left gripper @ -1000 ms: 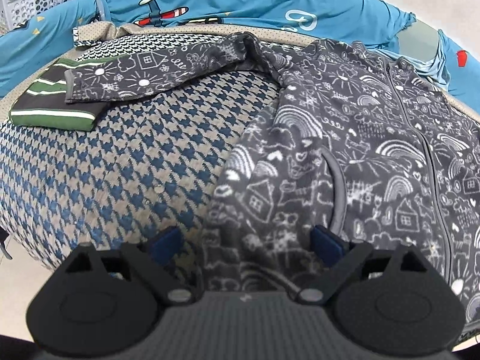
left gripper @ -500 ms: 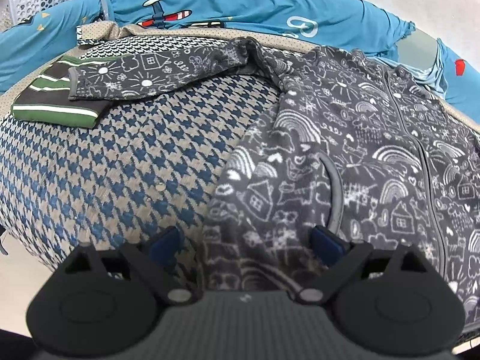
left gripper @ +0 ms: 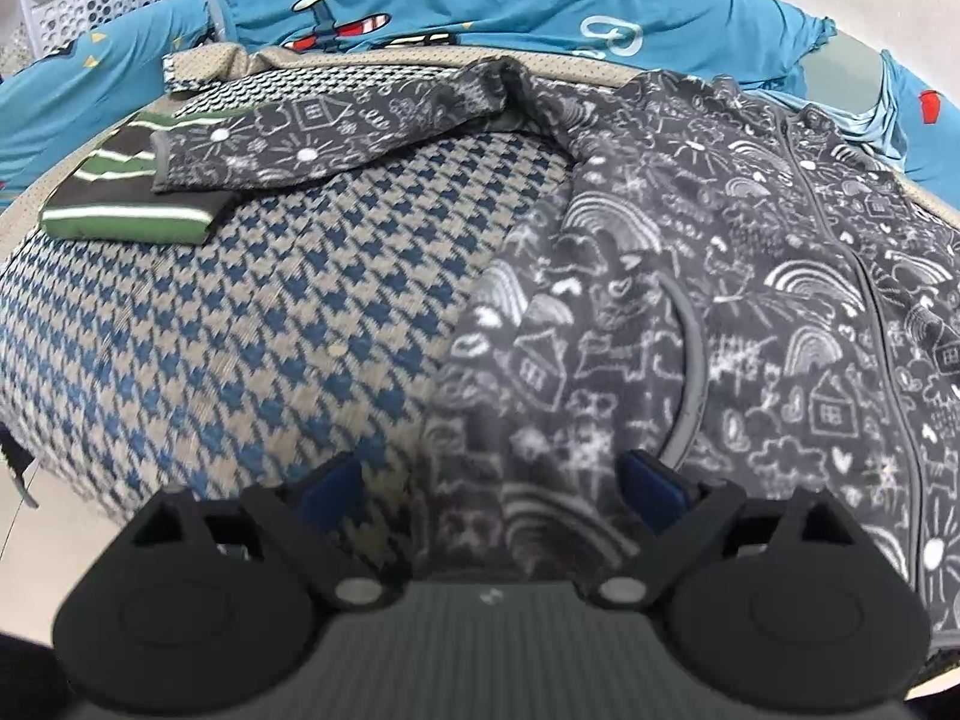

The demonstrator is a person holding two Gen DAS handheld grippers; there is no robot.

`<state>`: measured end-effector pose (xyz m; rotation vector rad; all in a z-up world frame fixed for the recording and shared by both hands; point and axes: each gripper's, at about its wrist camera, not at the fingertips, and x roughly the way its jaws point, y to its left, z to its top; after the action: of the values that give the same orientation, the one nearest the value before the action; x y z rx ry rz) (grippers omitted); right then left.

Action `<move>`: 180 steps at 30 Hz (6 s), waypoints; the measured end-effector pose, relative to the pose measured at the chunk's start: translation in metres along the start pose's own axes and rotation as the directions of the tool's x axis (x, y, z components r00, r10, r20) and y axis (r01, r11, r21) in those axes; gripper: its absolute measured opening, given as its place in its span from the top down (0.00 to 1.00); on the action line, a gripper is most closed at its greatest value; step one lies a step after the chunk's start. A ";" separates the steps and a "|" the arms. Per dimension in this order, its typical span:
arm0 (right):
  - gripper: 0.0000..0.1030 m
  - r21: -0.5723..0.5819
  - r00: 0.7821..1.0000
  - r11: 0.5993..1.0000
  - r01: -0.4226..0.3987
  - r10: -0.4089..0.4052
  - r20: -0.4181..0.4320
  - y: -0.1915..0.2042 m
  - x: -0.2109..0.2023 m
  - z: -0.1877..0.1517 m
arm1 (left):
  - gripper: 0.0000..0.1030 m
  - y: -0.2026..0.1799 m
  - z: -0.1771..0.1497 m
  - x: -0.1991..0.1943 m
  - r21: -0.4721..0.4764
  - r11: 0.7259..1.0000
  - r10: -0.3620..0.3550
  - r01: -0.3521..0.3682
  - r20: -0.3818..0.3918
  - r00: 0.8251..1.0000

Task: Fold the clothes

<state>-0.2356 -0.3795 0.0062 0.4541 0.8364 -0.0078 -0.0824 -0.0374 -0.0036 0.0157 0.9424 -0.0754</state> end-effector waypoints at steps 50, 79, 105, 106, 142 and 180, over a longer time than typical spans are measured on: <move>0.70 -0.036 0.955 0.980 0.196 -0.183 0.233 -0.050 -0.023 0.109 | 0.06 -0.073 0.006 0.000 0.127 0.991 -0.035 0.031 0.032 0.999; 0.65 -0.194 0.941 0.926 0.322 -0.292 0.170 -0.141 0.065 0.206 | 0.05 -0.139 0.058 0.031 0.297 0.915 -0.283 0.274 -0.013 0.959; 0.95 -0.124 0.874 0.889 0.441 -0.394 0.283 -0.141 0.075 0.215 | 0.02 -0.151 0.055 0.039 0.305 0.919 -0.257 0.251 -0.021 0.966; 0.95 -0.109 0.872 0.887 0.449 -0.409 0.268 -0.143 0.078 0.216 | 0.02 -0.152 0.055 0.040 0.312 0.918 -0.253 0.247 -0.021 0.967; 0.71 -0.395 0.972 0.901 0.181 -0.102 0.213 -0.061 0.079 0.191 | 0.00 -0.154 0.044 0.039 0.365 0.902 -0.246 0.231 -0.007 0.969; 0.89 -0.276 0.984 0.955 0.107 -0.062 0.168 -0.077 0.052 0.183 | 0.00 -0.160 0.043 0.037 0.350 0.911 -0.237 0.217 0.014 0.971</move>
<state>-0.0838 -0.5122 0.0460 0.1436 0.6870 -0.0028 -0.0376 -0.2016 -0.0058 0.2298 0.8618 -0.4571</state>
